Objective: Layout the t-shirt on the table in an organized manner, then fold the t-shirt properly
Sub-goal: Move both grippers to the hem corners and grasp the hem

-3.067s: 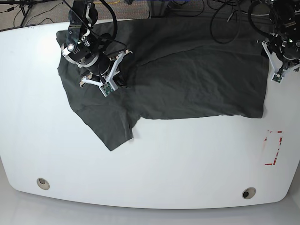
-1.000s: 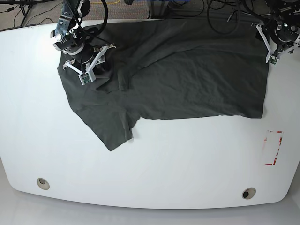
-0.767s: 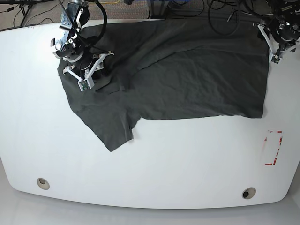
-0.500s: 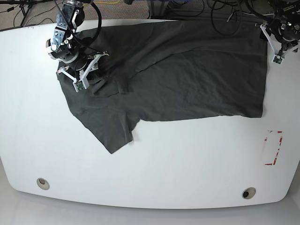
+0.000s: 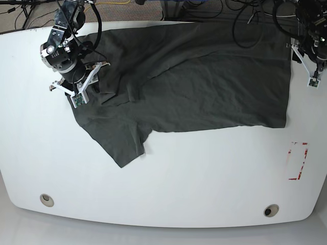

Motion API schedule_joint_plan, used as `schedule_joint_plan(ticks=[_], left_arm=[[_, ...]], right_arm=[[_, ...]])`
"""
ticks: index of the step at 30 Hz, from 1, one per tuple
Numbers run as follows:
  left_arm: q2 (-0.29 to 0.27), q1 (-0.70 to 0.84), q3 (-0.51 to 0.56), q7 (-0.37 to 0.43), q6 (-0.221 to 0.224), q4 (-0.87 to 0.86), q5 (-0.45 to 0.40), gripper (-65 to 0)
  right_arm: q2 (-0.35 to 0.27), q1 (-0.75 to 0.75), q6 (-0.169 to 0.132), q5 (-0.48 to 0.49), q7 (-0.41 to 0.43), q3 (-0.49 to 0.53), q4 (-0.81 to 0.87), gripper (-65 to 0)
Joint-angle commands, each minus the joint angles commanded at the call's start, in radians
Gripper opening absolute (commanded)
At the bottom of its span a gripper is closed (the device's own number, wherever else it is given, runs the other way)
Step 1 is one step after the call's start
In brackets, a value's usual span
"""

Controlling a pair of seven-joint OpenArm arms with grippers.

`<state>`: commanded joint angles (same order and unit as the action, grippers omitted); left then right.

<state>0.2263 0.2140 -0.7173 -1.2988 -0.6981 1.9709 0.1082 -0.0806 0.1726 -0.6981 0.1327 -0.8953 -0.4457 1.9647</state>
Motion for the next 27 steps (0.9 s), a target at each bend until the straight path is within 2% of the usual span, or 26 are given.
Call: schedule_joint_plan(ticks=[2, 6, 10, 14, 16, 21, 22, 25, 27], left_arm=[[-0.002, -0.046, -0.008, 0.000, 0.000, 0.000, -0.002, -27.4], [-0.005, -0.124, -0.009, 0.003, 0.000, -0.002, 0.000, -27.4], [-0.005, -0.216, 0.044, 0.005, 0.000, -0.003, 0.003, -27.2], [-0.005, -0.276, 0.107, 0.006, 0.000, -0.003, 0.000, -27.1], [-0.005, -0.307, 0.138, 0.006, 0.000, -0.005, -0.002, -25.0], [-0.005, -0.359, 0.193, 0.008, 0.002, -0.018, -0.002, -11.1], [-0.005, -0.367, 0.199, 0.009, 0.041, -0.023, -0.002, -8.2], [-0.005, -0.377, 0.226, 0.029, 0.107, -0.025, -0.002, -3.6], [-0.003, -0.377, 0.244, 0.049, 0.130, -0.025, 0.000, -3.3]], right_arm=[[-0.003, -0.044, 0.000, 0.000, 0.000, -0.011, -0.026, -41.7], [-0.009, -0.115, 0.000, 0.000, 0.000, -0.025, -0.094, -32.0], [-0.048, -0.210, 0.000, 0.000, 0.003, -0.029, -0.195, -22.4], [-0.072, -0.302, 0.000, 0.000, 0.005, -0.029, -0.316, -21.9], [-0.086, -0.347, 0.000, 0.000, 0.008, -0.031, -0.384, -21.6], [-0.114, -0.423, 0.000, 0.000, 0.101, -0.031, -0.554, -21.7], [-0.121, -0.433, 0.000, 0.000, 0.132, -0.031, -0.597, -21.7], [-0.138, -0.460, 0.000, 0.000, 0.184, -0.028, -0.690, -21.7], [-0.150, -0.477, 0.000, 0.000, 0.212, -0.026, -0.756, -21.9]])
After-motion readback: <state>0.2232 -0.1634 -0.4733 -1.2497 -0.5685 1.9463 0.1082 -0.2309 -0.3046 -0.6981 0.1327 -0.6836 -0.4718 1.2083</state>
